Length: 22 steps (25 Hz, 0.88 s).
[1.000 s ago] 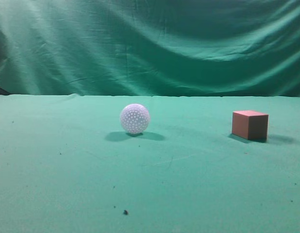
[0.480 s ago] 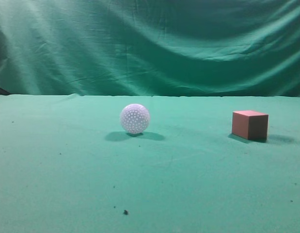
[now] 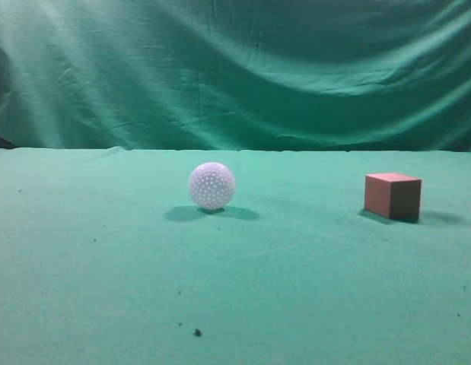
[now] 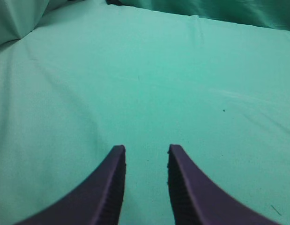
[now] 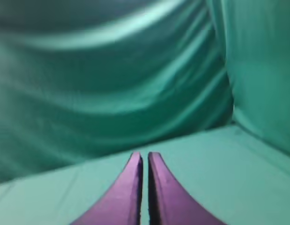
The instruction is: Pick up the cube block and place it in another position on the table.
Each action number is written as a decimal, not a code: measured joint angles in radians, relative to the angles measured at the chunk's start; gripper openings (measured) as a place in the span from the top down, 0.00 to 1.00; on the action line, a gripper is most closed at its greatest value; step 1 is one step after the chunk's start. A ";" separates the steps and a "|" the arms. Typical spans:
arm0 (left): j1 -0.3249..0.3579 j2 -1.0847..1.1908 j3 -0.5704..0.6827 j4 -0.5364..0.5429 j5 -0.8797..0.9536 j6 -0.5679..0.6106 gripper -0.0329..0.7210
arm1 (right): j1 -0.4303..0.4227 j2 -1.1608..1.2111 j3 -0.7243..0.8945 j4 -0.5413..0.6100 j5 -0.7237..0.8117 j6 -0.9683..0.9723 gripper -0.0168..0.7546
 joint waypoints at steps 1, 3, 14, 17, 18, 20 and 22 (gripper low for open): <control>0.000 0.000 0.000 0.000 0.000 0.000 0.61 | 0.000 0.000 0.000 0.005 -0.028 0.000 0.98; 0.000 0.000 0.000 0.000 0.000 0.000 0.61 | 0.000 0.014 -0.042 0.007 0.007 -0.009 0.98; 0.000 0.000 0.000 0.000 0.000 0.000 0.61 | 0.044 0.414 -0.450 0.005 0.516 -0.117 0.98; 0.000 0.000 0.000 0.000 0.000 0.000 0.61 | 0.104 0.521 -0.533 0.005 0.666 -0.201 0.98; 0.000 0.000 0.000 0.000 0.000 0.000 0.61 | 0.132 0.576 -0.566 0.004 0.742 -0.210 0.98; 0.000 0.000 0.000 0.000 0.000 0.000 0.61 | 0.195 0.696 -0.648 -0.012 0.884 -0.219 0.98; 0.000 0.000 0.000 0.000 0.000 0.000 0.61 | 0.257 0.802 -0.712 -0.037 0.973 -0.220 0.98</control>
